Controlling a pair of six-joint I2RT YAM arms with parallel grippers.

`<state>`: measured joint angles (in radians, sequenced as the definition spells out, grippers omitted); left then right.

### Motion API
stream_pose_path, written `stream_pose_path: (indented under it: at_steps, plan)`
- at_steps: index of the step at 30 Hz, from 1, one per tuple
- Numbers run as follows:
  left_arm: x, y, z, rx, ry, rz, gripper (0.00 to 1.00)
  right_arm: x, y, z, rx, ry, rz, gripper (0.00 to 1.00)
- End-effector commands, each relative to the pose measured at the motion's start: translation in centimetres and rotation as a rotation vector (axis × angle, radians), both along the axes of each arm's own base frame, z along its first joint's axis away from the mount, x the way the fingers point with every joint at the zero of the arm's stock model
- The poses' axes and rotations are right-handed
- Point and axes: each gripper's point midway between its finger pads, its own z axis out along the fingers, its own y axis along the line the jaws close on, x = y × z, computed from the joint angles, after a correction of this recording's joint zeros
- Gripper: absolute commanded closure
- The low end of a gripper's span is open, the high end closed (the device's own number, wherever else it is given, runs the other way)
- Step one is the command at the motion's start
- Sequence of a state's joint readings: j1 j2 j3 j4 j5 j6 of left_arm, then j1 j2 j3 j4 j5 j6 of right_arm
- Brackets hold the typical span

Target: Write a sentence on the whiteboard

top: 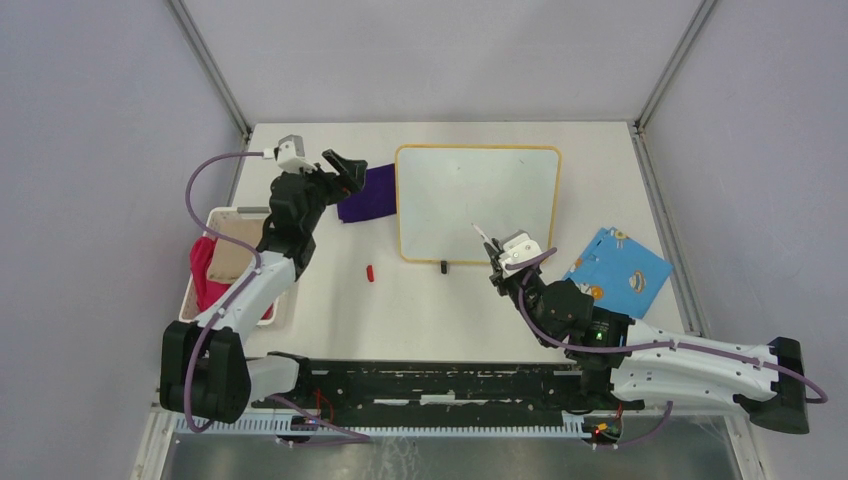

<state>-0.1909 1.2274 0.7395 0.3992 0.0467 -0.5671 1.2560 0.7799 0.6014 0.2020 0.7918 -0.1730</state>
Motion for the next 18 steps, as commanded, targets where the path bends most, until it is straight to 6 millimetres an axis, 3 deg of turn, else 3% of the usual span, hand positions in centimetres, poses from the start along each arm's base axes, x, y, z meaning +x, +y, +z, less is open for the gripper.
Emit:
stream_pose_path:
  at_steps: [1,3,7,13,18]
  plan:
    - [1.8,0.6,3.8,-0.028,-0.008,0.052,0.01,0.0,0.1,1.3,0.05,-0.014,-0.004,1.0]
    - [2.2,-1.0,4.3,0.024,0.028,-0.052,0.0,0.0,0.1,1.2,0.05,-0.012,0.0,1.0]
    - [0.8,-3.1,2.4,0.061,0.007,-0.209,0.0,-0.1,0.0,1.1,0.052,-0.009,-0.002,1.0]
    - [0.1,-5.1,-4.6,0.042,0.205,-0.35,0.01,-0.1,0.0,1.1,0.049,-0.008,0.0,1.0]
    - [-1.0,-6.5,-6.0,0.036,0.16,-0.458,0.02,-0.1,0.2,1.2,0.044,-0.006,0.008,1.0]
